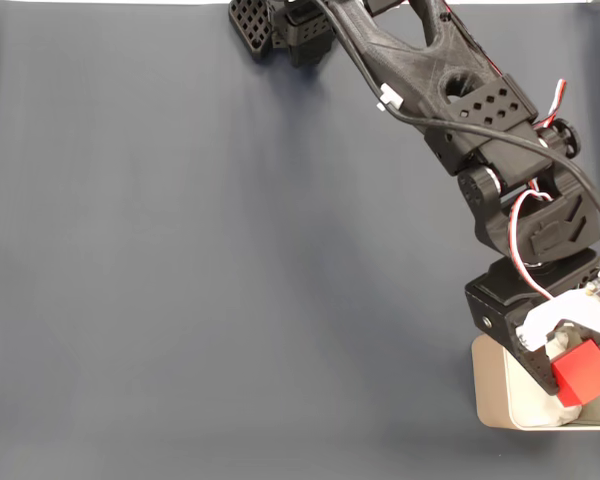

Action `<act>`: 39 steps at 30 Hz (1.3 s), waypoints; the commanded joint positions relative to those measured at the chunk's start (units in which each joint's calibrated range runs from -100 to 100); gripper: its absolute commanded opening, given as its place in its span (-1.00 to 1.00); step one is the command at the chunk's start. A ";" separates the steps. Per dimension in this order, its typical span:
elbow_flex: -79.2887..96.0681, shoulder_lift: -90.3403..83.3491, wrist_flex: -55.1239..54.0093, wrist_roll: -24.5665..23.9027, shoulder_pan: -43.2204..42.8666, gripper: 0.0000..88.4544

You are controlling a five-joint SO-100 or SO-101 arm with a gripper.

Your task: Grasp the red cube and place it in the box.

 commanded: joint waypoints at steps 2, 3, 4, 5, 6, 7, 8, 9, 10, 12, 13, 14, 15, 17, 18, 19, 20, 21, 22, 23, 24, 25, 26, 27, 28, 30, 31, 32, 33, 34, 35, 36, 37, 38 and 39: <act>-3.46 -0.35 -1.42 -0.34 0.10 -1.00; -3.46 -0.35 -1.42 -0.34 0.10 -1.00; -3.46 -0.35 -1.42 -0.34 0.10 -1.00; -3.46 -0.35 -1.42 -0.29 0.10 -1.00; -3.46 -0.35 -1.42 -0.24 0.10 -1.00; -3.46 -0.27 -1.42 -0.24 0.10 -1.00; -3.46 -0.27 -1.42 -0.24 0.10 -1.00; -3.46 -0.18 -1.34 -0.24 0.10 -1.00; -3.46 -0.18 -1.34 -0.24 0.03 -1.00; -3.37 -0.18 -1.17 -0.29 -0.05 -1.00; -3.19 -0.18 -1.09 -0.29 -0.05 -1.00; -3.00 -0.18 -1.09 -0.29 -0.05 -1.00; -3.00 -0.18 -1.09 -0.34 -0.05 -1.00; -2.73 -0.09 -1.09 -0.34 -0.12 -1.00; -2.73 -0.09 -1.09 -0.39 -0.19 -1.00; -2.73 -0.01 -1.09 -0.39 -0.19 -1.00; -2.73 0.08 -1.09 -0.49 -0.19 -1.00; -2.73 0.25 -1.09 -0.54 -0.26 -1.00; -2.64 0.25 -1.09 -0.59 -0.26 -1.00; -2.55 0.34 -1.09 -0.68 -0.40 -1.00; -2.37 0.34 -1.09 -0.68 -0.40 -1.00; -2.27 0.34 -1.01 -0.68 -0.40 -1.00; -2.18 0.34 -1.01 -0.68 -0.47 -1.00; -2.00 0.34 -1.01 -0.63 -0.47 -1.00; -1.82 0.34 -0.93 -0.63 -0.47 -1.00; -1.64 0.34 -0.76 -0.63 -0.54 -1.00; -1.54 0.34 -0.68 -0.63 -0.54 -1.00; -1.45 0.34 -0.52 -0.63 -0.61 -1.00; -1.36 0.34 -0.44 -0.63 -0.61 -1.00; -1.36 0.34 -0.19 -0.63 -0.61 -1.00; -1.36 0.34 -0.11 -0.63 -0.61 -1.00; -1.36 0.34 -0.11 -0.63 -0.61 -1.00; -1.36 0.42 0.06 -0.59 -0.61 -1.00; -1.27 0.42 0.14 -0.54 -0.61 -1.00; -1.18 0.42 0.30 -0.44 -0.61 -1.00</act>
